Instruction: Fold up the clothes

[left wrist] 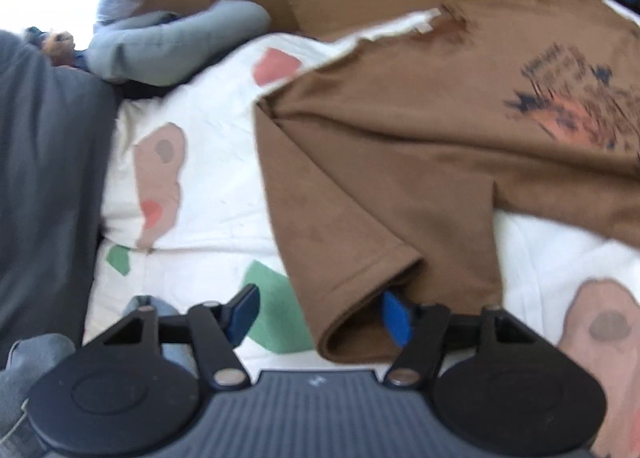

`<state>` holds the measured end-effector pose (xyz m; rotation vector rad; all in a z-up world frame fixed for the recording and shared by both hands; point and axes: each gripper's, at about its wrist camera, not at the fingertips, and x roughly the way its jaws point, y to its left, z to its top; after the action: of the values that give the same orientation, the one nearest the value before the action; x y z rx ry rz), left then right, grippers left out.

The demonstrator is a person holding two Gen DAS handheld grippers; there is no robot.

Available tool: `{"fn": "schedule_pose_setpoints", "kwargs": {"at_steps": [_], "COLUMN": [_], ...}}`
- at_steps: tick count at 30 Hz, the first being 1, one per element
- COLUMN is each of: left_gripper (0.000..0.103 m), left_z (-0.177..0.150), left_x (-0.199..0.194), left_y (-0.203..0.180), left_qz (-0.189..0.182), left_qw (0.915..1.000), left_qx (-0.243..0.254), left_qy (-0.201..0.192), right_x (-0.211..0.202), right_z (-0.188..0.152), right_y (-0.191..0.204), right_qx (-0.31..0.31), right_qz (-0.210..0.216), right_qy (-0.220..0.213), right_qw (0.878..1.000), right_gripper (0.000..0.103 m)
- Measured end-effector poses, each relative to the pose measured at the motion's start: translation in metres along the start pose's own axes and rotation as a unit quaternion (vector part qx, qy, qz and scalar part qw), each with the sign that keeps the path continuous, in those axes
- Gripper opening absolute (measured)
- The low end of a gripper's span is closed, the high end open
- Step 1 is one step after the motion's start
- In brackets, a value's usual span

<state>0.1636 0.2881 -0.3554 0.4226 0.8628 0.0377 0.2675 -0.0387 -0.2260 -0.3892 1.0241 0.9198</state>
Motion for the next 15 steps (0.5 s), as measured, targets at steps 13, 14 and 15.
{"fn": "schedule_pose_setpoints", "kwargs": {"at_steps": [13, 14, 15], "left_gripper": [0.013, 0.009, 0.008], "left_z": [0.005, 0.004, 0.004], "left_x": [-0.002, -0.002, -0.001], "left_y": [0.05, 0.056, 0.062], "left_qz": [-0.007, -0.01, -0.011], "left_qw": [0.9942, 0.992, 0.9898], "left_qx": [-0.103, -0.122, -0.139], "left_qy": [-0.031, -0.031, -0.03], "right_x": [0.042, 0.044, 0.046], "right_z": [0.022, 0.024, 0.026], "right_y": [0.053, 0.056, 0.058], "right_qx": [-0.034, -0.035, -0.036], "right_qz": [0.045, 0.047, 0.049], "right_qy": [0.002, 0.001, 0.0], "right_qw": [0.998, 0.998, 0.998], "right_gripper": [0.048, 0.048, 0.048]}}
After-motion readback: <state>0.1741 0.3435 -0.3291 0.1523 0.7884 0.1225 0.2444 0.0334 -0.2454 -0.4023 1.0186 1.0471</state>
